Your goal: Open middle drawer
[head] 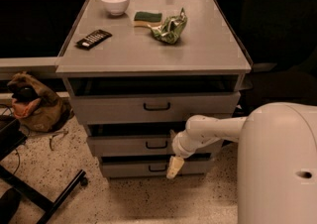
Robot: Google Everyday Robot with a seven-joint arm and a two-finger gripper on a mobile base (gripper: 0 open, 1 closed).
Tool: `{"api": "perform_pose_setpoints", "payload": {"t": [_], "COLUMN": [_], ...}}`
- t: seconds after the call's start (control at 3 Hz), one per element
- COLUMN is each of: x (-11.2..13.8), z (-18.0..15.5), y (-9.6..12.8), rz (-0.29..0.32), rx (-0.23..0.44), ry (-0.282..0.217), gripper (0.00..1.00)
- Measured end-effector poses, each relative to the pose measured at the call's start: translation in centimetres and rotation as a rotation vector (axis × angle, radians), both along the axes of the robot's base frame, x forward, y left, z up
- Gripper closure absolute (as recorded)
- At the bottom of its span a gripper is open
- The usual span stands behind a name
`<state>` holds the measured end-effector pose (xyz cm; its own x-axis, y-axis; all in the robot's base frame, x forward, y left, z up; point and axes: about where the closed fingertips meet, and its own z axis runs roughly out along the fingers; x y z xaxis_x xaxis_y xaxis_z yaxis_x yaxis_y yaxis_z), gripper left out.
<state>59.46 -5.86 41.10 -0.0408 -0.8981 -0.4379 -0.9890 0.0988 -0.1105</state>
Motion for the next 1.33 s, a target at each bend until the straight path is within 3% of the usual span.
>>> {"api": "perform_pose_setpoints", "payload": {"t": [0.67,1.33], "x": [-3.1,-3.3], "z": [0.3,-0.3], "y": [-0.6,-0.1], "rz": [0.007,0.027], "rx": [-0.019,-0.012], "ry": [0.061,0.083], "gripper": [0.0,0.0]}}
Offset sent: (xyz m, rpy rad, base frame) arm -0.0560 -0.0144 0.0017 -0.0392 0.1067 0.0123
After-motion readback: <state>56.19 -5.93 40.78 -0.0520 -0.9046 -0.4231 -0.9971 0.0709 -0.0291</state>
